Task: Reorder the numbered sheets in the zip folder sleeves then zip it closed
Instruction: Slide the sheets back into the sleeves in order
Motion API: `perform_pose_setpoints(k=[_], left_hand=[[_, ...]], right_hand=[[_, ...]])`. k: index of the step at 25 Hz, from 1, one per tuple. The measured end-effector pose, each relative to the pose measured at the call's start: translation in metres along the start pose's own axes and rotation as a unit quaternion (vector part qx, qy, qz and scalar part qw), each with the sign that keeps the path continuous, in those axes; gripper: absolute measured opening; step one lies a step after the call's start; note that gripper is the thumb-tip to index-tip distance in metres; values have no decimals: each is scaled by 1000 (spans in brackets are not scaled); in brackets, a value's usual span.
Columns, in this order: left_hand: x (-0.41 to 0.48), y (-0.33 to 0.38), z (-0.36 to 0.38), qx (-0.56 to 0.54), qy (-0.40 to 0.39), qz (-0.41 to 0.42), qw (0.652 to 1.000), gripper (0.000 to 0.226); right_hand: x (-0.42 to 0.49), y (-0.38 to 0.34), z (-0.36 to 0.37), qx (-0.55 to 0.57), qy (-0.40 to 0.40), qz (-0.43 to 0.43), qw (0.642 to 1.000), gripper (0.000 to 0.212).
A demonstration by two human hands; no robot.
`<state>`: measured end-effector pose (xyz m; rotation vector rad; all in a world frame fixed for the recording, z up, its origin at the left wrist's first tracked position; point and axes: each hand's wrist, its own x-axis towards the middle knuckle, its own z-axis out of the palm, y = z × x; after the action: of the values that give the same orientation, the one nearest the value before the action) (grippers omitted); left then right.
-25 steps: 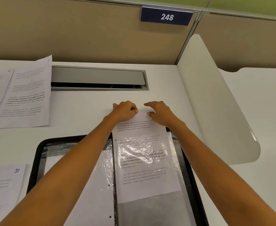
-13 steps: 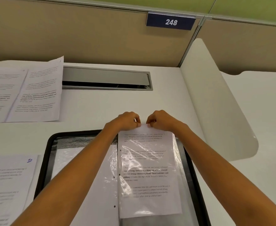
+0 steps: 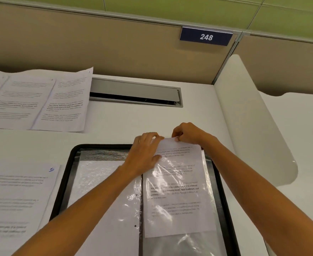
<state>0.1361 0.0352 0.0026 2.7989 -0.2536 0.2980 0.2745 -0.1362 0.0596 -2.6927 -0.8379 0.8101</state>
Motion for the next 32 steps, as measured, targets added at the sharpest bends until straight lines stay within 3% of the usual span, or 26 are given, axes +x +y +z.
perform_pose_setpoints(k=[4, 7, 16, 21, 24, 32], left_hand=[[-26, 20, 28, -13, 51, -75, 996, 33], [-8, 21, 28, 16, -9, -133, 991, 34], [25, 24, 26, 15, -112, -124, 986, 20], [20, 27, 27, -15, -72, -143, 987, 18], [15, 30, 27, -43, -35, -161, 985, 17], [14, 30, 24, -50, 4, -173, 984, 18]], right_hand=[[11, -7, 2, -36, -30, -9, 999, 23], [13, -6, 0, -30, -38, 0, 999, 22], [10, 7, 7, -4, -55, 22, 998, 21], [15, 2, 9, 23, -49, 1, 999, 30], [20, -8, 18, 35, -34, -17, 999, 24], [13, -15, 14, 22, -143, 4, 990, 32]])
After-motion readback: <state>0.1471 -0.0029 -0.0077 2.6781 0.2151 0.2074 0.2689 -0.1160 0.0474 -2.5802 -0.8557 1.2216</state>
